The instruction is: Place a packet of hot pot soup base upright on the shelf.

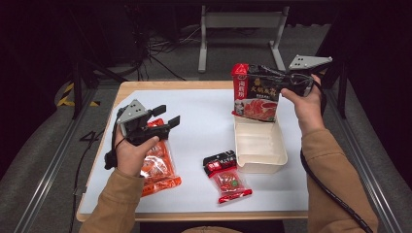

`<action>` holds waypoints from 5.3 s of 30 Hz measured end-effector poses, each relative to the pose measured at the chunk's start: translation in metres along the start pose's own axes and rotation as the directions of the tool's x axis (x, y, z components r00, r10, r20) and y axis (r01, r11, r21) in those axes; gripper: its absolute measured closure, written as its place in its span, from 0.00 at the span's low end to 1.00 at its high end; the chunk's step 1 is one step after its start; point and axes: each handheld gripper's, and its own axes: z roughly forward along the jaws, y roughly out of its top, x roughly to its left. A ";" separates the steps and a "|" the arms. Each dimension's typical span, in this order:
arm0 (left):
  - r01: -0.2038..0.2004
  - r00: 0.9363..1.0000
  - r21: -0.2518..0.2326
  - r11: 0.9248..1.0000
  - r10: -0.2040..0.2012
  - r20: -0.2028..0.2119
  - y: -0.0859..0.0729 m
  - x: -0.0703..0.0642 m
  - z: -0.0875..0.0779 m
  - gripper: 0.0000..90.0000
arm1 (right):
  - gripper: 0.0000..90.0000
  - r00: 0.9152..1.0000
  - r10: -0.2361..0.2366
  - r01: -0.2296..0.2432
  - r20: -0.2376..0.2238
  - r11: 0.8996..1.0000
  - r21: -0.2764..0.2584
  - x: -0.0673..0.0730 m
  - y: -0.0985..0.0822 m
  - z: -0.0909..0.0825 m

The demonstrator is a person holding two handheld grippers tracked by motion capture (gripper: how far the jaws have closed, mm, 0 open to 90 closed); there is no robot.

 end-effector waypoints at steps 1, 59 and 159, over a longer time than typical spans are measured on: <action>-0.001 1.000 0.000 1.000 0.001 -0.001 0.000 0.000 0.000 0.38 | 0.87 1.000 0.002 -0.002 -0.001 1.000 0.002 0.000 -0.001 0.001; 0.006 1.000 0.049 0.999 -0.007 0.006 -0.005 0.004 0.004 0.35 | 0.81 0.986 0.165 -0.166 0.037 0.985 0.043 -0.003 -0.071 0.003; 0.066 0.965 0.129 0.989 -0.030 -0.260 -0.057 0.115 -0.063 0.23 | 0.29 0.982 0.173 -0.176 0.073 0.984 0.037 0.068 -0.104 -0.081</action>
